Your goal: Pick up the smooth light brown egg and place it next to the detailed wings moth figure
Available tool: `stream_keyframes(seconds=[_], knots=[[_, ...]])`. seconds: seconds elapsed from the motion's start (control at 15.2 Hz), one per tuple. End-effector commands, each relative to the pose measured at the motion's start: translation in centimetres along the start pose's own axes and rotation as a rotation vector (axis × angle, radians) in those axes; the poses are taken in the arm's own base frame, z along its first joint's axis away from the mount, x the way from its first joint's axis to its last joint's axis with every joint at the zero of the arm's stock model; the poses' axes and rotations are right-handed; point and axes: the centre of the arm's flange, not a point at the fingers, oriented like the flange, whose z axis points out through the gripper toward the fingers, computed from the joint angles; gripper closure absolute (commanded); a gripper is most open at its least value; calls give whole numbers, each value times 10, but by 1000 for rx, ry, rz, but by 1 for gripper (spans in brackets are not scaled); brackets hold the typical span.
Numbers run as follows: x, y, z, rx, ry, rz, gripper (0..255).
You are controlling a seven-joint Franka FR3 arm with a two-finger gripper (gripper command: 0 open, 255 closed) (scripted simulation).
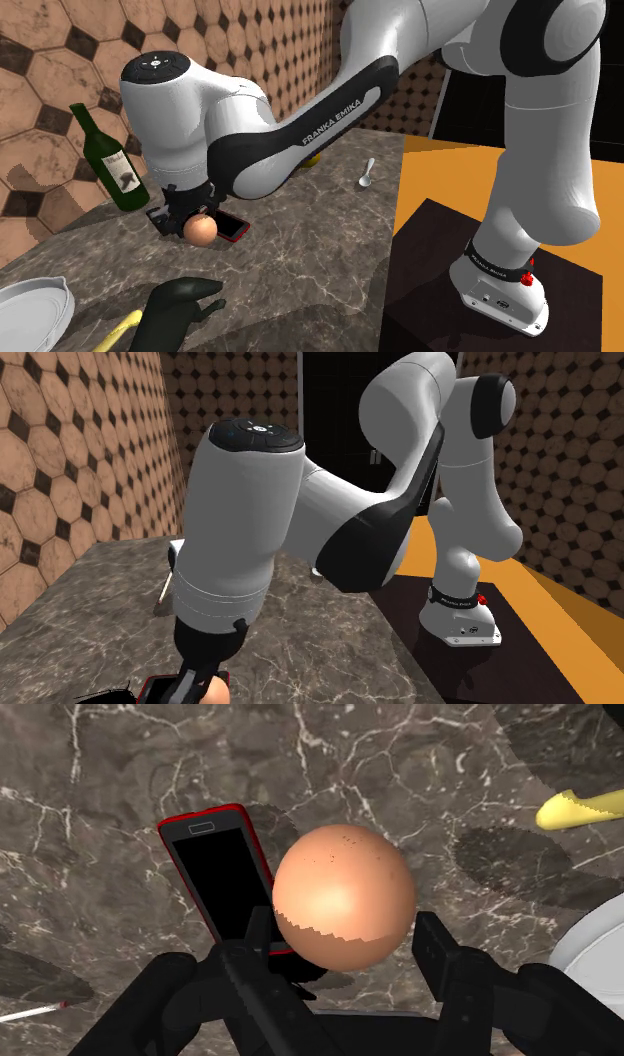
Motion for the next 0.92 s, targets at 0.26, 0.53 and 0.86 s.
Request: stream_keyframes(seconds=[0.26,0.53,0.86], knots=[[-11,-1,30,1,0,0,255],[-18,-1,50,1,0,0,255],[-27,-1,75,1,0,0,255]])
